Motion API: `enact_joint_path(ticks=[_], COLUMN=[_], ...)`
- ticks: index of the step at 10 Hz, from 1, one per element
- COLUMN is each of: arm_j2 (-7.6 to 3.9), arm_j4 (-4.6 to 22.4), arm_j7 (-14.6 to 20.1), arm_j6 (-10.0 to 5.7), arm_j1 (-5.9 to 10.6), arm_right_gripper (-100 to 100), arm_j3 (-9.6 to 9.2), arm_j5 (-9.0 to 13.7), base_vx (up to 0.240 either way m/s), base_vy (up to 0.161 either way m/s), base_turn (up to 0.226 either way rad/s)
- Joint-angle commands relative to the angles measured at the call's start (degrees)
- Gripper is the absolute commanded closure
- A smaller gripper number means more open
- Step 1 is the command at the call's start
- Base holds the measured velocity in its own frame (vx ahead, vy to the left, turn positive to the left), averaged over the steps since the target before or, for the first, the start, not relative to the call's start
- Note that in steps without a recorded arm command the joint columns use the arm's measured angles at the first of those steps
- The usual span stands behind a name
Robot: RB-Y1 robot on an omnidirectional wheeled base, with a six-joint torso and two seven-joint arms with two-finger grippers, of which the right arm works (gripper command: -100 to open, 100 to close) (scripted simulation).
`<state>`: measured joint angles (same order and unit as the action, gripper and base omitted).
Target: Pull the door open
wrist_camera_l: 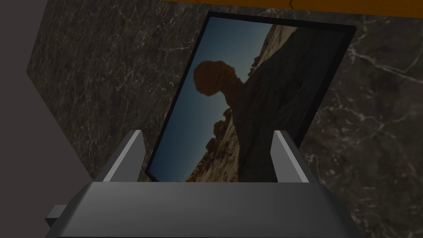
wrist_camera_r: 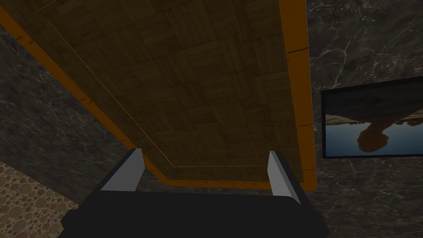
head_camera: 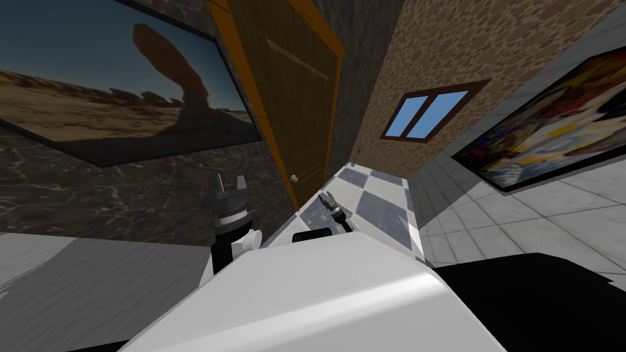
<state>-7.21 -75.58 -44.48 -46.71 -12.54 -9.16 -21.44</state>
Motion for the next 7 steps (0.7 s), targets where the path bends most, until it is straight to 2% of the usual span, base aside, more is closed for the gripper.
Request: enact_joint_path(ticks=[1, 7], arm_j2=[-0.15, -0.51], arm_j4=[1.73, 9.03], arm_j7=[-1.34, -6.63], arm_j6=[-0.38, -1.91], arm_j1=[0.56, 2.92], arm_right_gripper=[-100, -100], arm_j3=[-0.36, -1.79], arm_j5=[-1.02, -5.06], base_vx=[0.091, 0.108], base_vy=[0.022, 0.023], base_turn=[-0.006, -0.001])
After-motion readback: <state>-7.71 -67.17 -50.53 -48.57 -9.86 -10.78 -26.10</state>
